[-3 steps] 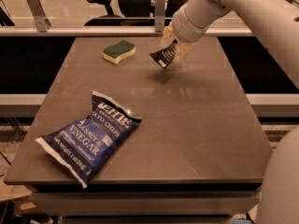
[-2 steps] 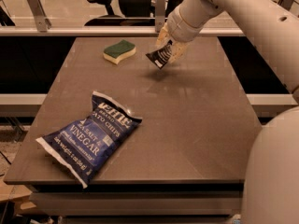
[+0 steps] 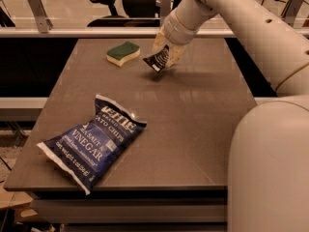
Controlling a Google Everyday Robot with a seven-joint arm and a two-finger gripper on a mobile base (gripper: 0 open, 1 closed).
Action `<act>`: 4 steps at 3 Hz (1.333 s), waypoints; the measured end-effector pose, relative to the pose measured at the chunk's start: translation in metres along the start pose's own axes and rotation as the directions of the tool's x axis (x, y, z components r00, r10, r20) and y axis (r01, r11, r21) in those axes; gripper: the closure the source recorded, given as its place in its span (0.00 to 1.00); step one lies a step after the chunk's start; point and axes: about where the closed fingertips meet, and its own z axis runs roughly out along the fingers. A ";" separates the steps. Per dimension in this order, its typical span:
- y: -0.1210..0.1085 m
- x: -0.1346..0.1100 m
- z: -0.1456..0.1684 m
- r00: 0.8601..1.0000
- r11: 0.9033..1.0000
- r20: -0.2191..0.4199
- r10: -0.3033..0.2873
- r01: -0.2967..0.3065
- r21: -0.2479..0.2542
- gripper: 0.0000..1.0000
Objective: Move rxbar chocolate near sponge
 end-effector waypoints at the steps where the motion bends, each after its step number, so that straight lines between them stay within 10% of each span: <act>1: -0.007 -0.005 0.010 1.000 1.000 0.022 -0.010 0.010 -0.006 1.00; 4: -0.034 -0.008 0.044 0.994 0.999 0.104 -0.037 0.036 0.005 1.00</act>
Offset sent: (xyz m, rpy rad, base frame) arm 0.0091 0.0326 0.0057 0.0177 0.0083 0.0463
